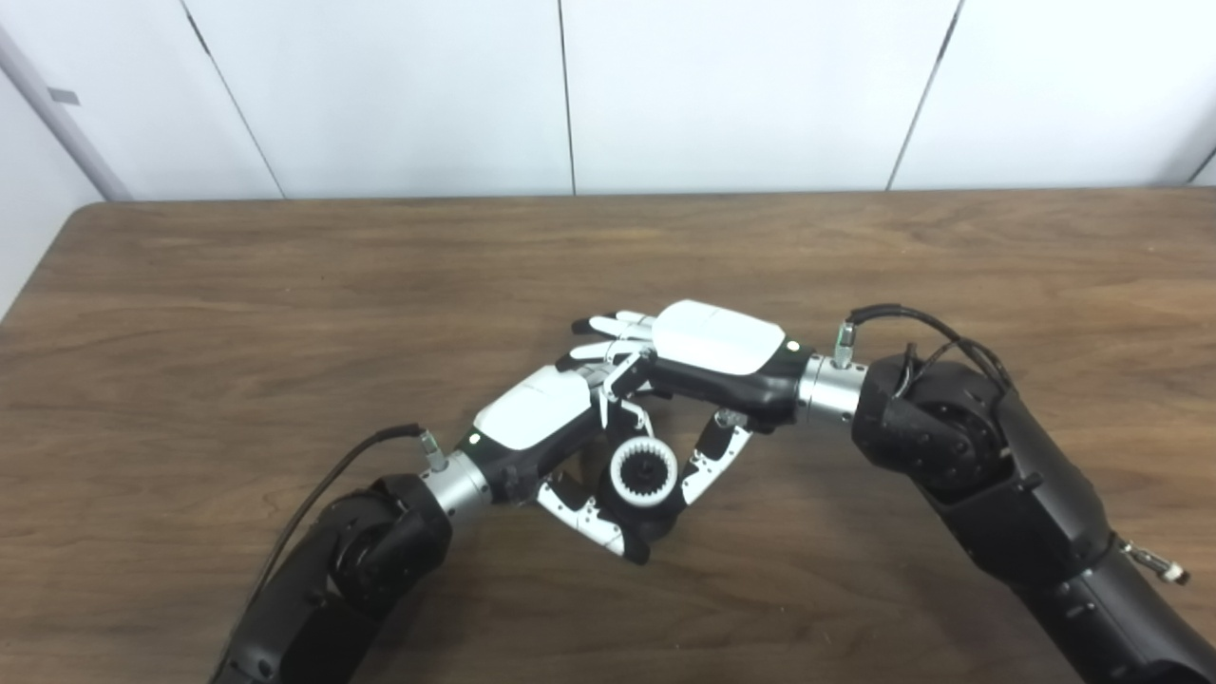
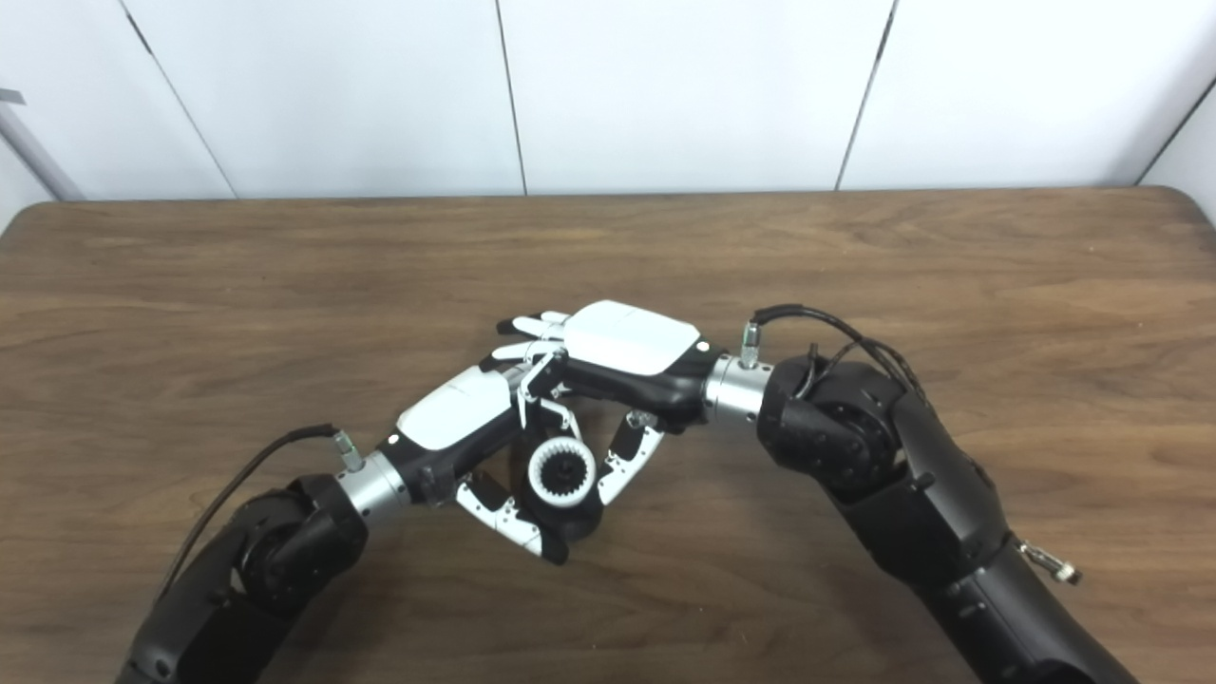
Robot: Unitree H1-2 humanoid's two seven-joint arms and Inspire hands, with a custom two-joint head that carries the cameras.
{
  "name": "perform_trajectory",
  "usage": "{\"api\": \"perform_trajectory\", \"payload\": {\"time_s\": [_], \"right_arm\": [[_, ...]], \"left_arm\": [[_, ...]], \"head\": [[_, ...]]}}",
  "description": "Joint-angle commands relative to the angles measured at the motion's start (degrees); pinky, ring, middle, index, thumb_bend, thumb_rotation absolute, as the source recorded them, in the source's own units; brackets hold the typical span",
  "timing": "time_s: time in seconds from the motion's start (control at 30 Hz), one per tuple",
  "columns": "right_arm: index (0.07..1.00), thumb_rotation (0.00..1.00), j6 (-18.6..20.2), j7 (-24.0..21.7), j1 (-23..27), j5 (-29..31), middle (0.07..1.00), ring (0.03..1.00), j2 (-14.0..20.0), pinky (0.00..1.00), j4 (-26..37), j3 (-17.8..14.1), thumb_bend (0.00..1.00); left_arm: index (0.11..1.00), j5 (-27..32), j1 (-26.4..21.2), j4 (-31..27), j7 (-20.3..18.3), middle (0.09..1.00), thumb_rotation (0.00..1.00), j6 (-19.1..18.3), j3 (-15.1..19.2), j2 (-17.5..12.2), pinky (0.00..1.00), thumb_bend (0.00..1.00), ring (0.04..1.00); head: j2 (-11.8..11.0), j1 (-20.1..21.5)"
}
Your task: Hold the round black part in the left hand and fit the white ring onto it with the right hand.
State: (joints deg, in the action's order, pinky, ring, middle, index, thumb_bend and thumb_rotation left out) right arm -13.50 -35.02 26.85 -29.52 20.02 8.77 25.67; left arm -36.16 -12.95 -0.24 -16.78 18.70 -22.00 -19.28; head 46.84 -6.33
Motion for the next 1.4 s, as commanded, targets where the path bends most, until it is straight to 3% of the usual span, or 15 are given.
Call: {"api": "perform_trajectory", "payload": {"time_s": [0.0,1.37], "right_arm": [[0.481,0.14,0.34,-0.56,1.17,-0.26,0.888,1.000,0.80,1.00,0.49,0.01,0.53],[0.481,0.14,-0.47,0.23,0.63,-1.75,0.906,1.000,1.60,1.00,-0.76,0.12,0.53]], "left_arm": [[0.481,0.44,-1.34,-2.67,0.27,0.881,0.06,0.39,0.61,-0.38,1.00,0.52,1.000],[0.481,0.92,-0.71,-5.01,-1.82,0.861,0.06,-0.71,1.83,-0.44,1.00,0.52,1.000]], "head": [[0.11,0.05],[0.88,-0.39]]}}
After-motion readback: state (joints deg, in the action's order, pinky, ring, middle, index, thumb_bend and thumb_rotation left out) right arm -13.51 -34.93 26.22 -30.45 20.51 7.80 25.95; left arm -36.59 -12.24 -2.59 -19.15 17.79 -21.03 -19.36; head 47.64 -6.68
